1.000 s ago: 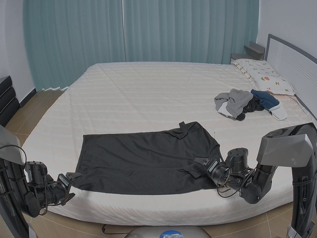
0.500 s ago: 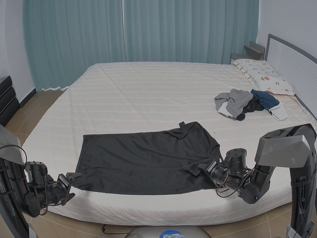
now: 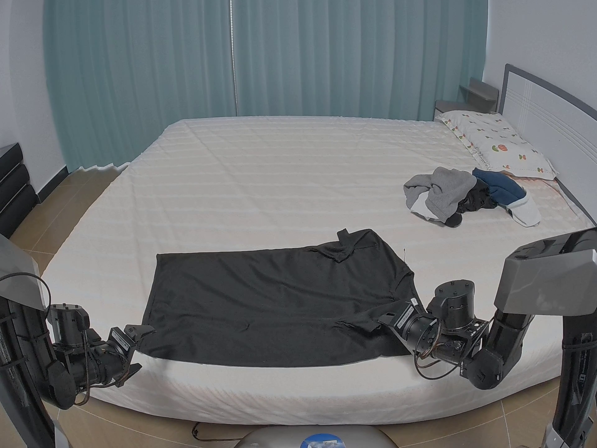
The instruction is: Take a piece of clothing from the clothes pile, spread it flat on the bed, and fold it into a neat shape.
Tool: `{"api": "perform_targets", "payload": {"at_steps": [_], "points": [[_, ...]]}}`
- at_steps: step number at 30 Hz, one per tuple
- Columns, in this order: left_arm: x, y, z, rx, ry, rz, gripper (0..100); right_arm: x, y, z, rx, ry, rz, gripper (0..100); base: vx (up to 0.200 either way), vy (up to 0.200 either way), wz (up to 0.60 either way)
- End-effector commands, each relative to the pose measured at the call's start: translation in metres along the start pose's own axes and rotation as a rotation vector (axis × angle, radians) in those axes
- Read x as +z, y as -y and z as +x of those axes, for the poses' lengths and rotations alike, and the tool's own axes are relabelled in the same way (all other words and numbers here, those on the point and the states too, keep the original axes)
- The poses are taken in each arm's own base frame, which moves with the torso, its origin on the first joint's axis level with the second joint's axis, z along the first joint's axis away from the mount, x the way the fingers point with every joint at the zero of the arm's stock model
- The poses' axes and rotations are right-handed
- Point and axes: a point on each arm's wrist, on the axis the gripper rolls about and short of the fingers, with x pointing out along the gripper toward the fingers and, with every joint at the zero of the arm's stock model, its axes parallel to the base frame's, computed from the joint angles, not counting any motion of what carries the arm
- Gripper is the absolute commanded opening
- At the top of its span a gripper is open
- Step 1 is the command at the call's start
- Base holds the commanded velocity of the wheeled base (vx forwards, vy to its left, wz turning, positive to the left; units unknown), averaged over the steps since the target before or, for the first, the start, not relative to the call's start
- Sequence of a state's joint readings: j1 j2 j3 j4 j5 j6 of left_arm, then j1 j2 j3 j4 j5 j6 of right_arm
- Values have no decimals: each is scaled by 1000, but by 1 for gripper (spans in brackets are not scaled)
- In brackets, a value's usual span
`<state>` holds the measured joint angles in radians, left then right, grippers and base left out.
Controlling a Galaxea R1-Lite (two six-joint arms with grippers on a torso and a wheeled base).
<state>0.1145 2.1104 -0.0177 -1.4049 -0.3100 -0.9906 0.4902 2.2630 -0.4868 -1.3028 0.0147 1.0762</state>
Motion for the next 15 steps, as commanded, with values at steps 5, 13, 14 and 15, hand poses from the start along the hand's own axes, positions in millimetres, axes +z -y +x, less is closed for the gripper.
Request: {"api": "perform_targets", "payload": {"at_steps": [5, 13, 14, 15], "points": [[-2, -2, -2, 11, -6, -5, 100, -12, -7, -12, -5, -8, -31, 0, 0, 0, 0], [-2, -3, -1, 15, -7, -5, 100, -17, -5, -16, -59, -46, -65, 100, 0, 0, 0], [-2, -3, -1, 15, -7, -5, 100, -17, -6, -17, -58, -45, -67, 100, 0, 0, 0], [-2, -3, -1, 15, -7, -5, 100, -13, -9, -23, -48, -35, -66, 100, 0, 0, 0]]}}
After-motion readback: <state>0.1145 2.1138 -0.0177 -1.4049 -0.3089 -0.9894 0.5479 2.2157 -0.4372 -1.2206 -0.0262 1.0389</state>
